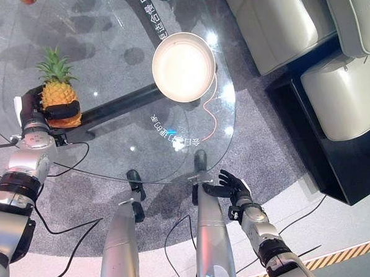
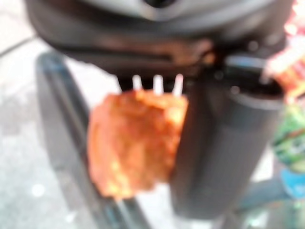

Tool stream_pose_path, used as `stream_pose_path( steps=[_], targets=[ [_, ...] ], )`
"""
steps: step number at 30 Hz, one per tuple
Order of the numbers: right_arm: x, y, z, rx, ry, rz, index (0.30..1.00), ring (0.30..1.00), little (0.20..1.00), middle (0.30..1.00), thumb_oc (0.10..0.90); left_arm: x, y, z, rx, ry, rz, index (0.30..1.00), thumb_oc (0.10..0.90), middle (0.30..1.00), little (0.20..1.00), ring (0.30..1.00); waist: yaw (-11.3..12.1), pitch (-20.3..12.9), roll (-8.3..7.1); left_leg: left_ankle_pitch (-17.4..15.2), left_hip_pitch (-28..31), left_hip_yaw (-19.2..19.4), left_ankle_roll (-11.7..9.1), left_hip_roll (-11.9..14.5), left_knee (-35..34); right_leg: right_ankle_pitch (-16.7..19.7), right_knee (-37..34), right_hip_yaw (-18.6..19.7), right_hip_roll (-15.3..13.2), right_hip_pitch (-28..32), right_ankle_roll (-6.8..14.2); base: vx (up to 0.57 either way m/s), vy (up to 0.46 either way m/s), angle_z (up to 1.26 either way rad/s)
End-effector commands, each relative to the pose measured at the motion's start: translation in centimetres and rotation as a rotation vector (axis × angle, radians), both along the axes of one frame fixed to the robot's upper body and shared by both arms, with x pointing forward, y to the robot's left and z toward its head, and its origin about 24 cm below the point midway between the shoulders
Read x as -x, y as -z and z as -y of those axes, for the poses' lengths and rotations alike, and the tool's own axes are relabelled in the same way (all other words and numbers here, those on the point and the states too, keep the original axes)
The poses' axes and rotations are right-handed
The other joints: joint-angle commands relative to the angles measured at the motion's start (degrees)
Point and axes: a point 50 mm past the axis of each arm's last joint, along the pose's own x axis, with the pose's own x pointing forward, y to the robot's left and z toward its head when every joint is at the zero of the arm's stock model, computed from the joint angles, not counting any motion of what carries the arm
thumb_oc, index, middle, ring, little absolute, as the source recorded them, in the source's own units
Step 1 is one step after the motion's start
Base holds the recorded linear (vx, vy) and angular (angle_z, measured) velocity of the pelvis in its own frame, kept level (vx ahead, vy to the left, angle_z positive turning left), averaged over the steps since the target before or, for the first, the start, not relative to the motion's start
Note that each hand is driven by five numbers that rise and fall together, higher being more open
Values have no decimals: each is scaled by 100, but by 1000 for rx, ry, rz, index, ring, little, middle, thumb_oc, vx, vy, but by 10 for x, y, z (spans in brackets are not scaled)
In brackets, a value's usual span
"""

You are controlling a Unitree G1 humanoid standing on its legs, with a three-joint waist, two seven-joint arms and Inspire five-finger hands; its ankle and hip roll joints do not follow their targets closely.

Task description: Pick up the fruit to the plate

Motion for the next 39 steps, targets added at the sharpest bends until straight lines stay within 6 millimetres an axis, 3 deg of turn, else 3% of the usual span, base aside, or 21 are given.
stream_pose_path(
  steps=[1, 9, 13, 18, 26, 32, 39],
  targets=[
    [60, 42, 30, 120, 21, -255, 900, 900, 900, 900, 800, 10, 41, -7, -45, 31, -211, 300, 100, 300, 200, 300, -41, -80, 29, -356, -200, 498, 377, -673, 246, -180, -413, -640, 628, 233, -317, 0, 0, 0],
    [61, 44, 32, 132, 51, -259, 900, 900, 900, 900, 800, 13, 41, -9, -47, 26, -188, 300, 100, 300, 200, 300, -16, -80, 44, -372, 2, 533, 392, -677, 186, -220, -416, -662, 624, 427, -305, 0, 0, 0],
    [61, 42, 36, 152, 102, -245, 900, 900, 900, 900, 800, 13, 29, -12, -58, 1, -102, 300, 100, 300, 200, 300, 7, -80, 43, -375, 188, 561, 377, -652, 137, -258, -442, -676, 623, 621, -302, 0, 0, 0],
    [57, 33, 46, 188, 234, -194, 900, 900, 900, 900, 800, 14, 10, -15, -97, -11, -20, 300, 100, 300, 200, 300, 5, -80, 32, -226, 335, 653, 427, -634, 34, -133, -548, -699, 604, 768, -340, -49, -9, 0],
    [52, 15, 64, 147, 505, -71, 900, 900, 900, 900, 800, 24, 6, -17, -120, -2, 61, 300, 100, 300, 200, 300, 57, -80, 53, -296, 926, 698, 438, -623, -104, -229, -669, -710, 607, 1357, -326, 1, -1, 0],
    [39, -14, 58, 37, 603, 129, 900, 900, 900, 900, 800, 36, 4, -16, -141, 2, 128, 300, 100, 300, 200, 300, 69, -80, 60, -331, 1240, 703, 464, -650, -206, -270, -745, -703, 618, 1657, -333, 4, -3, -2],
    [24, -64, 32, -15, 481, 420, 900, 900, 900, 900, 800, 52, -1, -14, -157, 19, 228, 300, 100, 300, 200, 300, 83, -80, 48, -350, 1503, 677, 510, -694, -299, -347, -787, -710, 652, 1931, -348, 0, 0, 0]
  ],
)
